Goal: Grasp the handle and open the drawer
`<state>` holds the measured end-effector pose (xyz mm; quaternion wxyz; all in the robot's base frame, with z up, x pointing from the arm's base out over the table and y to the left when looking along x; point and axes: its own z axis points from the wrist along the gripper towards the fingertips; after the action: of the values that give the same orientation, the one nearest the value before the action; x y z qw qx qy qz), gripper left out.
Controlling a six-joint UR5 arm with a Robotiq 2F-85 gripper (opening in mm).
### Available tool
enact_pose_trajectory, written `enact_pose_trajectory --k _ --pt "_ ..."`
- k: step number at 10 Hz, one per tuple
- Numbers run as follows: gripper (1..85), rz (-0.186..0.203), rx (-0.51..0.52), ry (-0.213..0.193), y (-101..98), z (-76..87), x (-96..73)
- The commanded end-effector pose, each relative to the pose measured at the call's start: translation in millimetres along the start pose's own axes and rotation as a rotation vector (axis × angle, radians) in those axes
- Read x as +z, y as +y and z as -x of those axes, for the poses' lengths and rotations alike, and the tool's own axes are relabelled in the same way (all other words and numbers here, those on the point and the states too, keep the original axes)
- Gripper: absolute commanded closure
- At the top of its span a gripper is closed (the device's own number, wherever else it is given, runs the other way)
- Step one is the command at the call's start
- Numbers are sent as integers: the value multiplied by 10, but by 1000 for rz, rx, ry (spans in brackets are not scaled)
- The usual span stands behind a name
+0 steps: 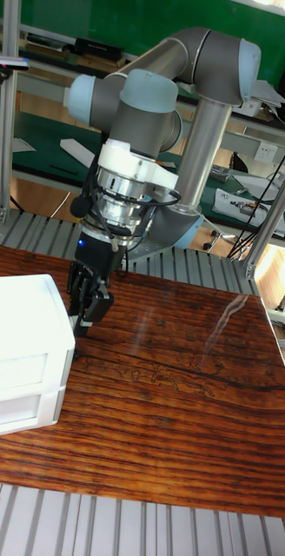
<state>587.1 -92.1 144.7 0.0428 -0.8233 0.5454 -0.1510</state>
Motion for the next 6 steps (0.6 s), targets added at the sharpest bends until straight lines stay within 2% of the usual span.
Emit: enact_pose_trajectory --k 1,3,6 --pt "503 -11 4 -10 -21 9 0" --pt "537 -19 11 -9 -15 10 3" --pt "540 -19 24 -13 -7 18 4"
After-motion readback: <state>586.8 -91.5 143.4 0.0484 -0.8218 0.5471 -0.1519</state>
